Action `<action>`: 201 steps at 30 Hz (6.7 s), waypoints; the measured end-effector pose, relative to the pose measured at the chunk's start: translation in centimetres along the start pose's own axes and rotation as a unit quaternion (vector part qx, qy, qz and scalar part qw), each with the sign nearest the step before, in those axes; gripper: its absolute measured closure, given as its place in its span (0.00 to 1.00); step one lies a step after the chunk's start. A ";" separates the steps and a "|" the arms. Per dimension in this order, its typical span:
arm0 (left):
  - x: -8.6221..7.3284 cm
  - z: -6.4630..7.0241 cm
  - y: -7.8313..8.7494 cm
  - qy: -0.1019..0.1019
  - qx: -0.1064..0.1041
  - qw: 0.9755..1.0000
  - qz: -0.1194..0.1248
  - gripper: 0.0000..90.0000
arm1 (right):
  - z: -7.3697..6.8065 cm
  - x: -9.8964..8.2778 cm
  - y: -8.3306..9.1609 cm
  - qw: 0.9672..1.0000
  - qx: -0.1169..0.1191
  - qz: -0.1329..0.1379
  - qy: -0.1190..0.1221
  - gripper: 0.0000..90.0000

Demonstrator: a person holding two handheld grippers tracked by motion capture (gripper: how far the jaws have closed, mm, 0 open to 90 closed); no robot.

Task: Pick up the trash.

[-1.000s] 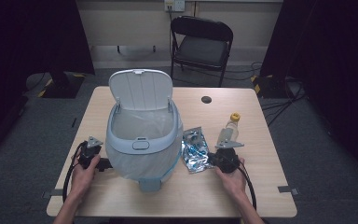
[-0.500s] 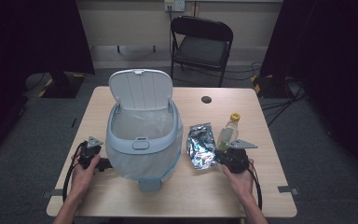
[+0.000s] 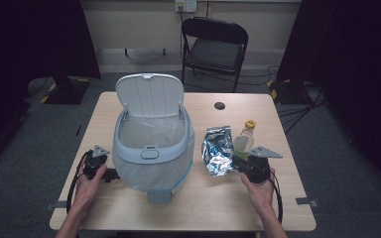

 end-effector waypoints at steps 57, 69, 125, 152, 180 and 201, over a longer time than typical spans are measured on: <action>0.0 0.0 0.0 -0.002 0.000 1.000 -0.002 0.02 | -1.1 6.4 10.8 0.989 0.036 0.142 0.013 1.00; 0.0 0.0 0.0 -0.001 0.001 1.000 -0.002 0.02 | -1.6 8.3 13.0 0.983 0.046 0.176 0.020 1.00; 0.0 0.0 0.0 -0.001 0.001 1.000 -0.002 0.02 | -15.2 21.8 13.1 0.947 0.173 0.236 0.134 1.00; 0.0 0.0 0.0 -0.001 0.002 1.000 -0.002 0.02 | -18.5 22.5 7.7 0.954 0.182 0.173 0.167 0.91; 0.0 0.0 0.0 0.000 0.001 1.000 -0.002 0.02 | -16.1 21.4 7.9 0.959 0.175 0.165 0.147 0.78; 0.0 0.0 0.0 -0.001 0.001 1.000 -0.003 0.02 | -11.0 19.5 8.1 0.973 0.151 0.149 0.092 0.40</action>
Point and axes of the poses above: each handheld gripper's, and its own axes: y roughly backward along the jaws, x roughly out of its top, z roughly to its right, the point moved 9 cm from there along -y, roughly forward along the jaws, and after that the axes turned 13 degrees about -z, right-handed, at the moved point
